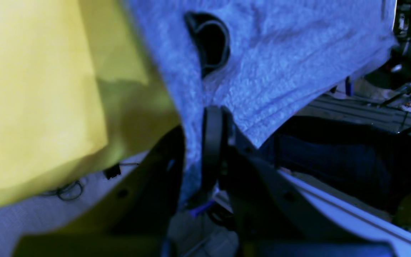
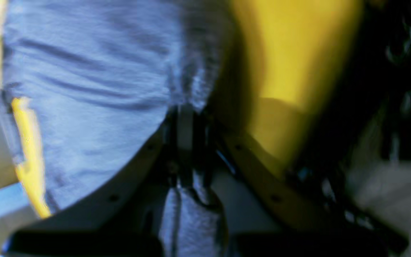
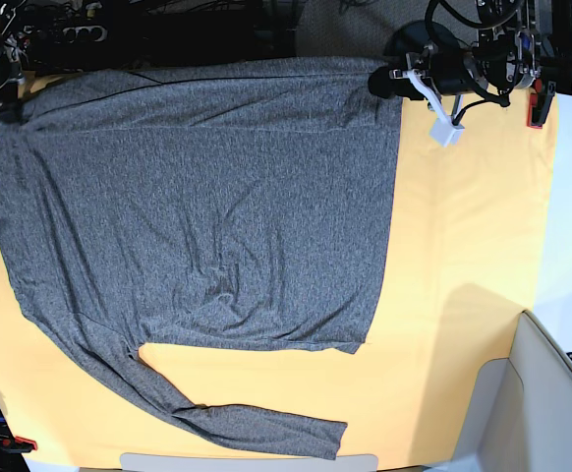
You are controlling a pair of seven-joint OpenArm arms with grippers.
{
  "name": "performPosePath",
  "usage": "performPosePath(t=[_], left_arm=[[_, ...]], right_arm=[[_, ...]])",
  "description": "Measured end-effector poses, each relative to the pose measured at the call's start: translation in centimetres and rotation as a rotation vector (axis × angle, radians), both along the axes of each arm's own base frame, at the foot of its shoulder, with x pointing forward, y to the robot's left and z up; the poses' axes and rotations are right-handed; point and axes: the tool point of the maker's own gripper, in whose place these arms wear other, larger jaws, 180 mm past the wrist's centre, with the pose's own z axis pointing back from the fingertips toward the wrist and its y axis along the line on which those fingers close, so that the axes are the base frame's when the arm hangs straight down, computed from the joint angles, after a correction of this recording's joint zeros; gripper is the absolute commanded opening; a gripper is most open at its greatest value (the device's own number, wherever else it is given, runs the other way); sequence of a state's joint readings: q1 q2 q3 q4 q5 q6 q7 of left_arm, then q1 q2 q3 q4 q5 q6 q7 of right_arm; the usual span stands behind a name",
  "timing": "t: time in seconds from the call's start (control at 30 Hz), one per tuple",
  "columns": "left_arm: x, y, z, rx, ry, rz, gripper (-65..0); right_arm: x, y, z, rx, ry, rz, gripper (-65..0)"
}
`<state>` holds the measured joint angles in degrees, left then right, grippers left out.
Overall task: Fold the T-shirt properly
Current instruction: 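Drag the shirt by its shoulders toward the robot with both grippers, then regrasp the shoulder corner with the right gripper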
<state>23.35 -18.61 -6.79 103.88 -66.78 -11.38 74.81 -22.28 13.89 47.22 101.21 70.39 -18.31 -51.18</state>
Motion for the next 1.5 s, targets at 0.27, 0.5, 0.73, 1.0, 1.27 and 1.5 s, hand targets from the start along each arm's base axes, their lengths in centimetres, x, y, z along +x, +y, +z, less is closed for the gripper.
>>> performPosePath(t=[0.27,0.5,0.73,1.0,1.27,1.5], left_arm=[[4.7,-0.1,2.1,-0.001,-0.124,-0.005,-64.6],[8.2,0.5,2.2,-0.01,-0.127,-0.009,-64.6],[8.7,1.6,-1.1,-0.041,0.009,0.045,-64.6],[10.2,1.9,-1.1,-0.054,0.006,0.066,-64.4],[10.0,1.8,-1.2,-0.055,0.011,0.065,-64.4],[11.3,1.1,2.0,-0.033,-0.113,0.02,-64.4]], right_arm=[[5.4,0.8,1.8,-0.002,-0.111,0.023,-65.0],[8.5,1.7,-0.9,0.008,-0.054,0.038,-65.0],[9.9,3.1,-3.4,0.057,-0.007,0.054,-65.0],[9.9,3.0,-4.5,0.084,0.008,0.038,-65.0],[9.9,3.0,-4.5,0.084,0.009,0.039,-65.0],[10.0,2.9,-3.2,0.058,-0.012,0.046,-65.0]])
